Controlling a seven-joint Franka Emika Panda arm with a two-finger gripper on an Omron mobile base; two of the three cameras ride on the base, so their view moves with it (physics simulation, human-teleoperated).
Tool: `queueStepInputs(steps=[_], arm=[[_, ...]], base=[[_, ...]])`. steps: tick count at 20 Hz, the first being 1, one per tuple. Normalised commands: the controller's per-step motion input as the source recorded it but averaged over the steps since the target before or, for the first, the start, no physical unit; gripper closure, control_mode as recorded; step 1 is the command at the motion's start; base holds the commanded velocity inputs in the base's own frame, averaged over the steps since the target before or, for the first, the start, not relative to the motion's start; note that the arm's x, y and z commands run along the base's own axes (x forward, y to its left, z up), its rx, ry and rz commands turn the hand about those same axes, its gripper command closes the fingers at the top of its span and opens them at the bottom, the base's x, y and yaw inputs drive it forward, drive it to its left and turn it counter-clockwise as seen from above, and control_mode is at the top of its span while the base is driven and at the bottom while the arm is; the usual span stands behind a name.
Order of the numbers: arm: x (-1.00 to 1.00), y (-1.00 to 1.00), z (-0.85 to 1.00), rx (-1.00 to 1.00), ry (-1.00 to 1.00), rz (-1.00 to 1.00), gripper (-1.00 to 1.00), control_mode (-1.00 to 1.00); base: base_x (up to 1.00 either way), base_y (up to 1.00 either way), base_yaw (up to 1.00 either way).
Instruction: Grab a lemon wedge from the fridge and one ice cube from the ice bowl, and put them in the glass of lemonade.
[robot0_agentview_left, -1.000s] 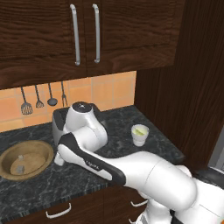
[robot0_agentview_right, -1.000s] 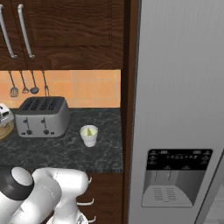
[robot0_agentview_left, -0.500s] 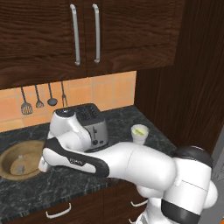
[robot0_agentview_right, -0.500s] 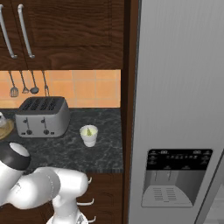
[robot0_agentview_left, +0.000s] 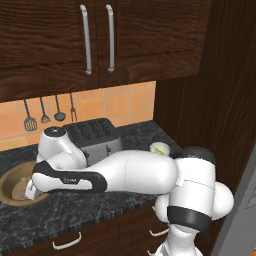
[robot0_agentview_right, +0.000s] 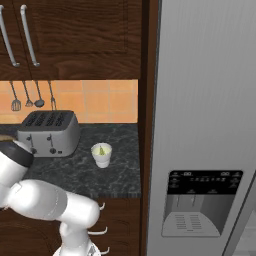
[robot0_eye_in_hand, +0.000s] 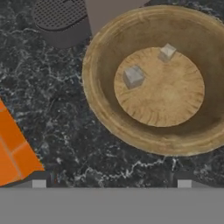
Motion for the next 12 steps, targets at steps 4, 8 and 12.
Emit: queueStepInputs(steps=[4,8,12], arm=[[0.24,0.21,-0.16,0.0,0.11,0.0,-1.0,-1.0],[0.02,0.35,-0.19,0.0,0.01,0.0,-1.0,-1.0],[0.03,0.22,-0.32,0.0,-0.01,0.0,-1.0,-1.0]], base=[[0.0,0.0,0.0],[0.0,0.0,0.0],[0.0,0.0,0.0]])
